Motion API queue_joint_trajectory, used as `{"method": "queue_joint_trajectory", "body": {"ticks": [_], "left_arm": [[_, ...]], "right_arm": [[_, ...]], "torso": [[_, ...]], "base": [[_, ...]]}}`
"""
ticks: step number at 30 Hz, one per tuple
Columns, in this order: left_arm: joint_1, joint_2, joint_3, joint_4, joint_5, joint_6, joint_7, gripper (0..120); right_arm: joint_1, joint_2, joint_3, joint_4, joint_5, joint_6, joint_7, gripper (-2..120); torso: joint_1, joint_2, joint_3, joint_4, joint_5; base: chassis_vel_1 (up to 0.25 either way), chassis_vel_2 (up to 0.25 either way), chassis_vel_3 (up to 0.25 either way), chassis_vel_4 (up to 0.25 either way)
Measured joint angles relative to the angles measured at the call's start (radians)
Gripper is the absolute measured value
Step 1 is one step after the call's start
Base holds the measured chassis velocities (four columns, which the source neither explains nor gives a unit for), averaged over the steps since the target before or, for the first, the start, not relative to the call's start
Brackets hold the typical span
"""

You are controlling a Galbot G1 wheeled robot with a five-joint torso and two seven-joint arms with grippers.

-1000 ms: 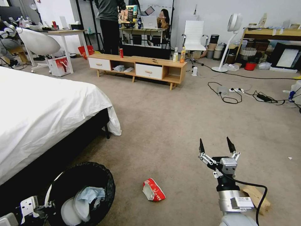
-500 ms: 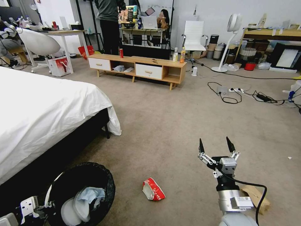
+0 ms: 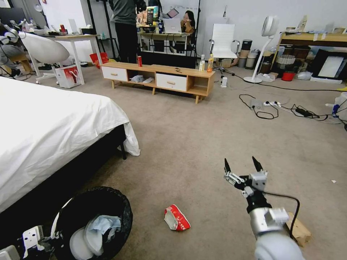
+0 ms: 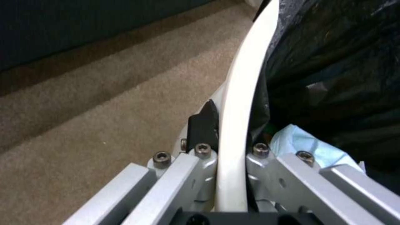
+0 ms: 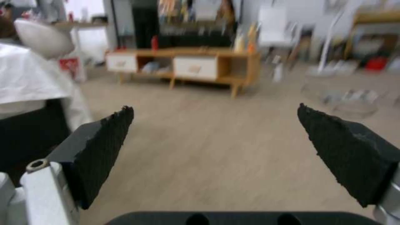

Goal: Pick up the trash bin and place the garbage on the floor into it.

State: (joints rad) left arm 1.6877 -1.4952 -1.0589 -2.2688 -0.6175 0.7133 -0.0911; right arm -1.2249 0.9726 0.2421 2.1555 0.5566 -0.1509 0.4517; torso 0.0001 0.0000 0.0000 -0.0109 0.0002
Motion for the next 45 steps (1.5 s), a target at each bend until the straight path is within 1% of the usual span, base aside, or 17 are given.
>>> {"method": "queue_joint_trajectory", "body": {"ticks": [1,2,4,5,6,7,9,10,12,13,14,17,22,28,31,40,45], "left_arm": [[0.002,0.0,-0.002,-0.002,0.0,0.0,0.0,1],[0.002,0.0,-0.002,-0.002,0.0,0.0,0.0,1],[0.003,0.002,-0.009,-0.005,-0.001,0.0,0.0,1],[0.003,0.002,-0.009,-0.005,-0.001,0.0,0.0,1],[0.002,0.003,-0.012,-0.006,-0.002,0.0,0.0,2],[0.002,0.003,-0.012,-0.006,-0.002,0.0,0.0,2],[0.0,0.005,-0.022,-0.006,-0.008,0.001,-0.001,1],[0.0,0.005,-0.022,-0.006,-0.008,0.001,-0.001,1],[-0.002,0.008,-0.037,-0.003,-0.014,0.004,-0.004,1],[-0.002,0.008,-0.037,-0.003,-0.014,0.004,-0.004,1],[-0.003,0.011,-0.046,0.004,-0.011,0.004,-0.004,1],[-0.003,0.014,-0.06,0.016,-0.005,0.004,-0.004,1],[-0.008,0.01,-0.059,0.03,0.0,0.003,-0.001,1],[-0.016,0.009,-0.057,0.041,0.003,0.001,0.0,1],[-0.017,0.006,-0.057,0.046,0.005,-0.001,0.0,1],[-0.016,0.003,-0.059,0.058,0.011,-0.007,0.006,1],[-0.016,-0.003,-0.055,0.066,0.025,-0.012,0.012,1]], "right_arm": [[0.058,-0.021,-0.039,0.019,0.099,-0.069,0.039,100],[0.058,-0.021,-0.039,0.019,0.099,-0.069,0.039,100],[0.168,-0.048,-0.113,0.046,0.289,-0.188,0.111,100],[0.168,-0.048,-0.113,0.046,0.289,-0.188,0.111,100],[0.213,-0.055,-0.144,0.049,0.363,-0.237,0.136,100],[0.213,-0.055,-0.144,0.049,0.363,-0.237,0.136,100],[0.308,-0.059,-0.202,0.038,0.51,-0.339,0.172,100],[0.308,-0.059,-0.202,0.038,0.51,-0.339,0.172,100],[0.387,-0.056,-0.25,0.016,0.659,-0.427,0.208,100],[0.387,-0.056,-0.25,0.016,0.659,-0.427,0.208,100],[0.418,-0.054,-0.268,0.005,0.713,-0.459,0.221,100],[0.471,-0.051,-0.311,-0.031,0.79,-0.506,0.229,100],[0.499,-0.033,-0.382,-0.08,0.833,-0.544,0.257,100],[0.516,-0.002,-0.448,-0.143,0.855,-0.583,0.282,100],[0.536,0.031,-0.488,-0.227,0.855,-0.593,0.285,100],[0.568,0.09,-0.543,-0.371,0.814,-0.592,0.25,100],[0.585,0.118,-0.564,-0.464,0.773,-0.59,0.184,100]], "torso": [[0.0,0.0,0.0,0.0001,-0.0003],[0.0,0.0,0.0,0.0001,-0.0003],[0.0,0.0,0.0,0.0001,-0.0002],[0.0,0.0,0.0,0.0001,-0.0002],[0.0,0.0,0.0,0.0003,-0.0004],[0.0,0.0,0.0,0.0003,-0.0004],[0.0,0.0,0.0,0.0,-0.0004],[0.0,0.0,0.0,0.0,-0.0004],[0.0,0.0,0.0,-0.0001,0.0],[0.0,0.0,0.0,-0.0001,0.0],[0.0,0.0,0.0,-0.0001,-0.0003],[0.0,0.0,0.0,0.0003,-0.0003],[0.0,0.0,0.0,-0.0004,-0.0003],[0.0,0.0,0.0,0.0,-0.0002],[0.0,0.0,0.0,0.0001,-0.0002],[0.0,0.0,0.0,-0.0001,-0.0002],[0.0,0.0,0.0,0.0,-0.0004]], "base": [[0.0,0.0,0.0,0.0],[0.0,0.0,0.0,0.0],[0.0,0.0,0.0,0.0],[0.0,0.0,0.0,0.0],[0.0,0.0,0.0,0.0],[0.0,0.0,0.0,0.0],[0.0,0.0,0.0,0.0],[0.0,0.0,0.0,0.0],[0.0,0.0,0.0,0.0],[0.0,0.0,0.0,0.0],[0.0,0.0,0.0,0.0],[0.0,0.0,0.0,0.0],[0.0,0.0,0.0,0.0],[0.0,0.0,0.0,0.0],[0.0,0.0,0.0,0.0],[0.0,0.0,0.0,0.0],[0.0,0.0,0.0,0.0]]}}
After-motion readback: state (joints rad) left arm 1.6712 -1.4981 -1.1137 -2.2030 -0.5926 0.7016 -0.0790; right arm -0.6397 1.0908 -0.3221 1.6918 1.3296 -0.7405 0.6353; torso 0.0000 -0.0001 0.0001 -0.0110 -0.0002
